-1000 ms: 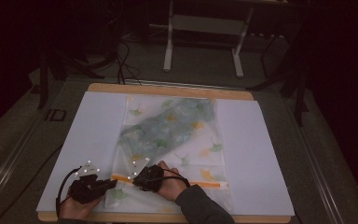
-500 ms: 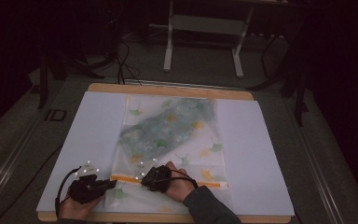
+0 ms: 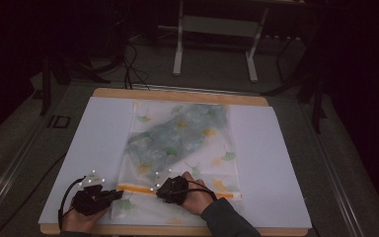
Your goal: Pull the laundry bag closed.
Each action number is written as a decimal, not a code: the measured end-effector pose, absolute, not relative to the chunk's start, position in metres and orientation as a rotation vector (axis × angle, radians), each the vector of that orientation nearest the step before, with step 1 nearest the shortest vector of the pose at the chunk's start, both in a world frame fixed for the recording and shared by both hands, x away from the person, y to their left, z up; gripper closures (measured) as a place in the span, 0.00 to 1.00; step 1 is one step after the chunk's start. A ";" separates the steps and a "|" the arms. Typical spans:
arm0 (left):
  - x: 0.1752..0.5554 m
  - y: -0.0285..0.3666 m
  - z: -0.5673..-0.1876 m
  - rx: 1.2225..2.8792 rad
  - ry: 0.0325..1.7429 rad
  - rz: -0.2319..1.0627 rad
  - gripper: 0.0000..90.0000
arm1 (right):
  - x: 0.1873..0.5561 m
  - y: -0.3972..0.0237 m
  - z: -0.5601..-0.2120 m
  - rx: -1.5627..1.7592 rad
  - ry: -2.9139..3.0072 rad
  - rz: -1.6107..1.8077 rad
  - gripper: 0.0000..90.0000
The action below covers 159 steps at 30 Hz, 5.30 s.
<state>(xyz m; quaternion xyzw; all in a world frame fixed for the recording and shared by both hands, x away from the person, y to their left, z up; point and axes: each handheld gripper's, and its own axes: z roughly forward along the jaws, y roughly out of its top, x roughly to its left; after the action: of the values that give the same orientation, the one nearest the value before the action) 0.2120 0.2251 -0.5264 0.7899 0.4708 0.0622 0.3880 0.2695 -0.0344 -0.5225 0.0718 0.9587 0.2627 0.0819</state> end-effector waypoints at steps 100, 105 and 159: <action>0.212 0.227 -0.527 2.013 1.206 0.158 0.96 | 0.272 -0.100 -0.516 0.199 2.853 0.600 1.00; 0.212 0.227 -0.527 2.013 1.207 0.159 0.96 | 0.272 -0.105 -0.516 0.202 2.847 0.593 1.00; 0.212 0.230 -0.527 2.014 1.218 0.166 0.96 | 0.276 -0.173 -0.513 0.331 2.797 0.477 1.00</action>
<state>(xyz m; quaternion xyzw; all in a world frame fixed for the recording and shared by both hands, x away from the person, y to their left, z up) 0.2118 0.2295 -0.5274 0.7891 0.4773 0.0651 0.3812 0.2756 -0.1735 -0.5131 0.1146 0.9692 0.1653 0.1420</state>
